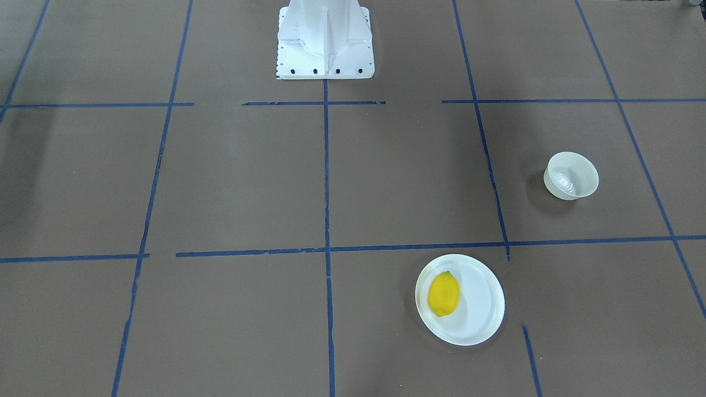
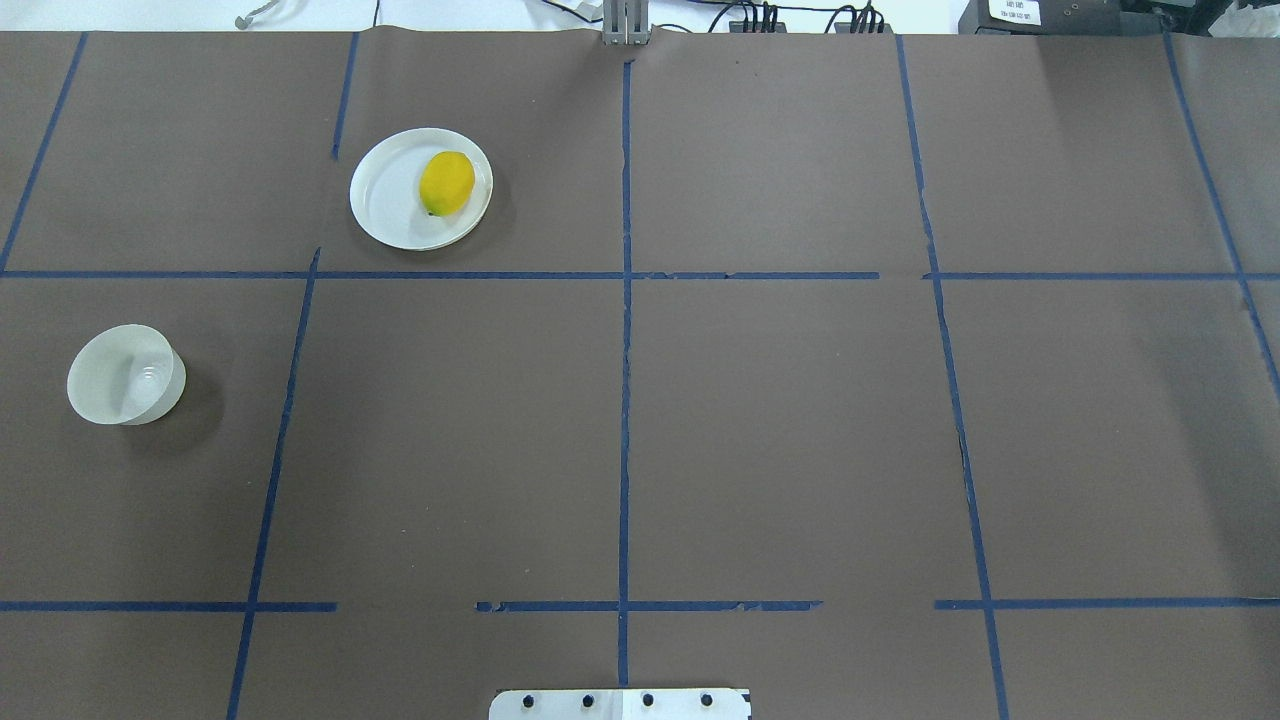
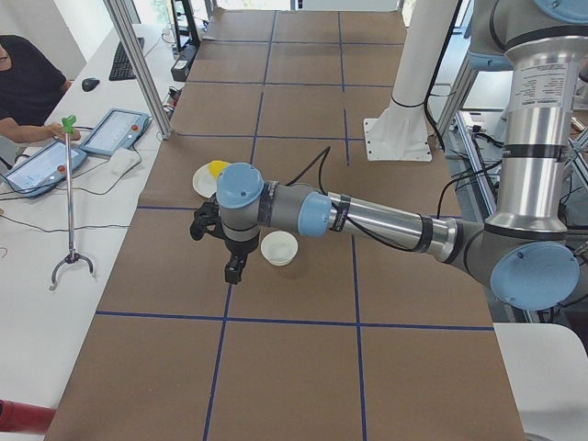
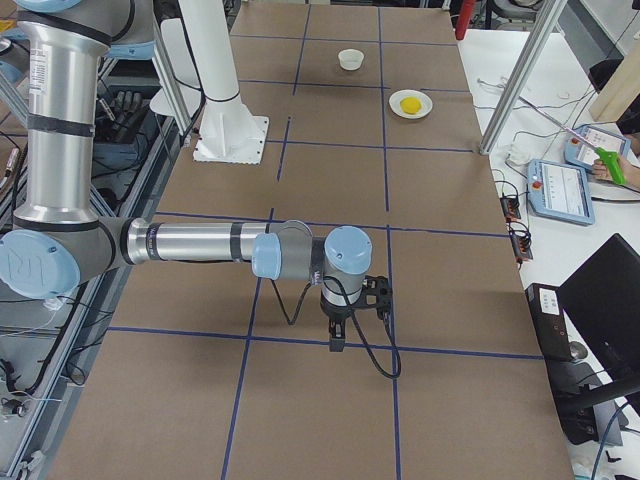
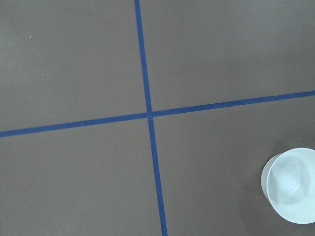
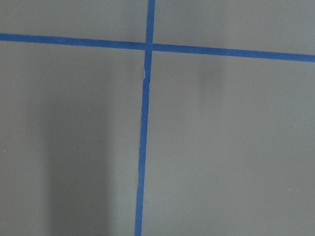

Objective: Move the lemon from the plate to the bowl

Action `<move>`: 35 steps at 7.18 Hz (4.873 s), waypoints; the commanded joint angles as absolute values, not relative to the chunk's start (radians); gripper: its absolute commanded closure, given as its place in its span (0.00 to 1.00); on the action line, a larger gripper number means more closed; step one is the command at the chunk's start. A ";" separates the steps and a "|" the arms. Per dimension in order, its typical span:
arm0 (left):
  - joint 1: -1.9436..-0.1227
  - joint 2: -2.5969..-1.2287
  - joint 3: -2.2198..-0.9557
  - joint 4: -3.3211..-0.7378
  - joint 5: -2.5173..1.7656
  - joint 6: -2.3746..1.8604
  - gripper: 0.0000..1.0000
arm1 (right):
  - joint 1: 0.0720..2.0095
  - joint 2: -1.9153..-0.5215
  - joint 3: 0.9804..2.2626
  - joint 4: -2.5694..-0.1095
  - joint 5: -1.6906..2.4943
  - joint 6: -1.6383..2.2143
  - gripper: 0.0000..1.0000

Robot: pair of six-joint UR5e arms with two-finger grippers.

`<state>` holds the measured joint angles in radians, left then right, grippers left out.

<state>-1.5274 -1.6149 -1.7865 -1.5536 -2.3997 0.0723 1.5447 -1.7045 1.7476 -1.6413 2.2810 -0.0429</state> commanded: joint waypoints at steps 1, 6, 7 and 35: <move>-1.407 -1.712 -1.796 -1.562 -2.405 -0.028 0.00 | 1.545 -1.706 1.747 -1.641 2.281 -0.043 0.00; -1.059 -2.025 -1.693 -1.569 -2.260 -0.478 0.00 | 1.545 -1.704 1.747 -1.641 2.281 -0.043 0.00; -1.025 -2.108 -1.590 -1.569 -2.258 -0.514 0.00 | 1.545 -1.704 1.747 -1.641 2.281 -0.043 0.00; -1.017 -1.613 -1.770 -2.068 -2.137 -0.854 1.00 | 1.545 -1.704 1.747 -1.641 2.281 -0.043 0.00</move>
